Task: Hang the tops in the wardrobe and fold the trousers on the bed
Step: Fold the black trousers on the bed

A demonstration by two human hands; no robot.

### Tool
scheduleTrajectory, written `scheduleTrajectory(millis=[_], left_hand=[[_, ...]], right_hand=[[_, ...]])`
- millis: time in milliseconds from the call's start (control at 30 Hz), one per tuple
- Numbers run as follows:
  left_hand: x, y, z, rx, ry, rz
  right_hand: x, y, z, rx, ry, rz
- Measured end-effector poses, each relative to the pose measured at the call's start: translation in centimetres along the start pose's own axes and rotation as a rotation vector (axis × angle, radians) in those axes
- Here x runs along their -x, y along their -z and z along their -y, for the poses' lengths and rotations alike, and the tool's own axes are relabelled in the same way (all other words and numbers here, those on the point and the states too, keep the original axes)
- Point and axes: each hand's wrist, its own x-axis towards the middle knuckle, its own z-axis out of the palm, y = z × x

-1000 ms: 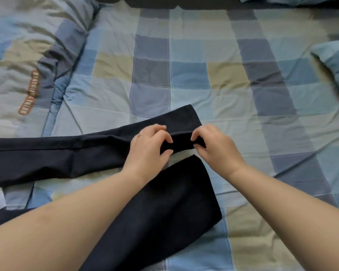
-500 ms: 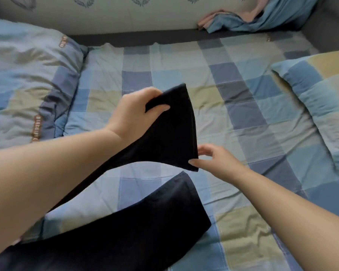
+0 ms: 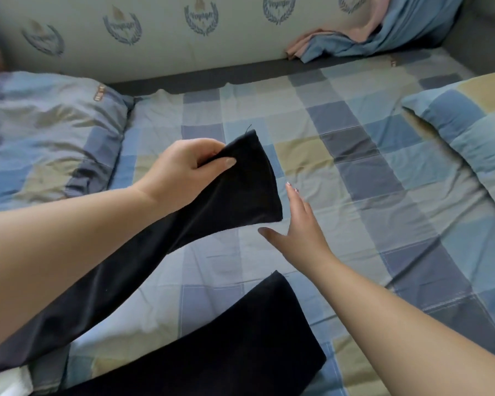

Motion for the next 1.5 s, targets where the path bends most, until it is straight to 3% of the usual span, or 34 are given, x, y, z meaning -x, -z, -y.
scheduleTrajectory(millis=[133, 233, 333, 400, 500, 600, 667, 800, 900, 1000, 1167, 1267, 1333, 1400, 1500], left_hand=[[0.3, 1.3, -0.4, 0.102, 0.017, 0.117], [-0.5, 2.1, 0.0, 0.022, 0.032, -0.018], [-2.7, 2.9, 1.0, -0.306, 0.071, -0.211], [-4.5, 3.0, 1.3, -0.464, 0.119, -0.223], [-7.1, 0.8, 1.3, -0.410, 0.193, -0.156], [-8.7, -3.6, 1.8, -0.313, 0.252, -0.039], [-8.3, -6.9, 2.8, -0.270, 0.306, 0.136], [-2.4, -13.3, 6.4, -0.240, 0.369, 0.376], [4.7, -16.6, 8.5, -0.173, 0.376, 0.376], [10.2, -17.8, 9.8, -0.166, 0.368, 0.327], [15.2, -18.9, 10.9, -0.282, 0.524, 0.534], [15.9, -19.8, 10.4, -0.387, 0.535, 0.454], [15.5, -20.3, 10.1, -0.347, 0.575, 0.427], [15.1, -20.8, 9.9, -0.287, 0.601, 0.446], [14.3, -21.2, 8.7, -0.180, 0.457, 0.349]], right_hand=[[-1.4, 0.4, 1.2, 0.058, 0.033, 0.090], [-0.5, 0.7, 0.5, 0.070, -0.055, 0.191], [0.2, 1.2, -0.3, -0.158, -0.109, 0.108], [-0.1, 1.9, -0.6, -0.447, -0.178, 0.053], [-0.4, 3.2, -2.1, -0.652, -0.325, 0.118], [-0.7, 3.0, -5.0, -0.632, -0.448, 0.130], [-0.8, 2.0, -7.2, -0.604, -0.531, 0.080], [0.6, -0.9, -12.0, -0.459, -0.662, 0.065], [3.5, -3.0, -14.2, -0.453, -0.721, 0.057], [7.4, -3.9, -14.8, -0.491, -0.708, 0.113], [14.4, -3.2, -14.9, -0.269, -0.430, 0.411], [16.4, -3.2, -14.7, -0.196, -0.360, 0.464], [17.3, -3.3, -15.0, -0.068, -0.341, 0.401], [18.2, -2.9, -15.1, -0.103, -0.388, 0.277], [20.0, -1.0, -15.9, -0.184, -0.457, 0.072]])
